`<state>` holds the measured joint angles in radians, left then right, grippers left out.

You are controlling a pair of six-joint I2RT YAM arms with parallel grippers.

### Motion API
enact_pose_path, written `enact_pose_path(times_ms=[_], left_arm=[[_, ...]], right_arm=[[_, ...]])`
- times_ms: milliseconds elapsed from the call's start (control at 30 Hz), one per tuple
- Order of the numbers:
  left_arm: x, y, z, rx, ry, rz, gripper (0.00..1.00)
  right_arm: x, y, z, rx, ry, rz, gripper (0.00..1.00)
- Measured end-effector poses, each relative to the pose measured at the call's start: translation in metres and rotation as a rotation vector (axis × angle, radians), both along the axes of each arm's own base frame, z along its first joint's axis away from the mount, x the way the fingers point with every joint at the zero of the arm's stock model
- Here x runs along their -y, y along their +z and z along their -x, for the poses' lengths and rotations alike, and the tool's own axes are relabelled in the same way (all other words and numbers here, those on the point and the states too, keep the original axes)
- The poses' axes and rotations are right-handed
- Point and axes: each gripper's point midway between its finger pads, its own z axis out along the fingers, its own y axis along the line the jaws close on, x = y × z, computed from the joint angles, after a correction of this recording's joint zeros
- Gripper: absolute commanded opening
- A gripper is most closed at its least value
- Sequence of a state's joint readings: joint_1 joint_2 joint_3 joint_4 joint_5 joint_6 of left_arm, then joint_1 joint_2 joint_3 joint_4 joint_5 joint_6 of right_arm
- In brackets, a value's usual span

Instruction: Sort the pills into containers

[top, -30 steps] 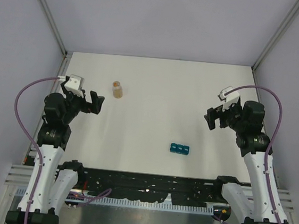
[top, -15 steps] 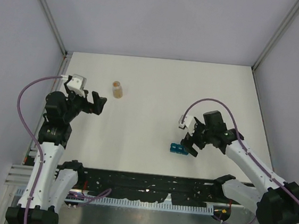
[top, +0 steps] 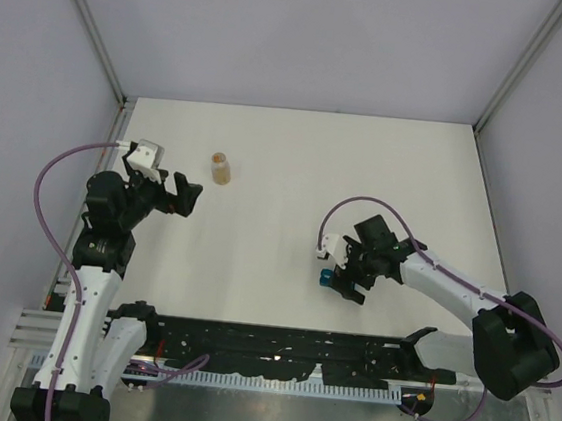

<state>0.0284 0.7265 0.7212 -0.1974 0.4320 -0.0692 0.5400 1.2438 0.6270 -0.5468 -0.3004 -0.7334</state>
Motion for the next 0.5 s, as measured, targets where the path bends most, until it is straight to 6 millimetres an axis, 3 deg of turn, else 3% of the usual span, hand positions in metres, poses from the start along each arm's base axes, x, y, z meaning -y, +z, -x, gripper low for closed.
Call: enact_pose_path(times_ms=[267, 500], left_arm=[[0.001, -0.002, 0.000, -0.001, -0.007, 0.001, 0.99], [0.002, -0.002, 0.000, -0.001, -0.011, 0.002, 0.99]], right_arm=[[0.002, -0.009, -0.004, 0.003, 0.015, 0.032, 0.74], [-0.001, -0.013, -0.007, -0.005, 0.023, 0.024, 0.51]])
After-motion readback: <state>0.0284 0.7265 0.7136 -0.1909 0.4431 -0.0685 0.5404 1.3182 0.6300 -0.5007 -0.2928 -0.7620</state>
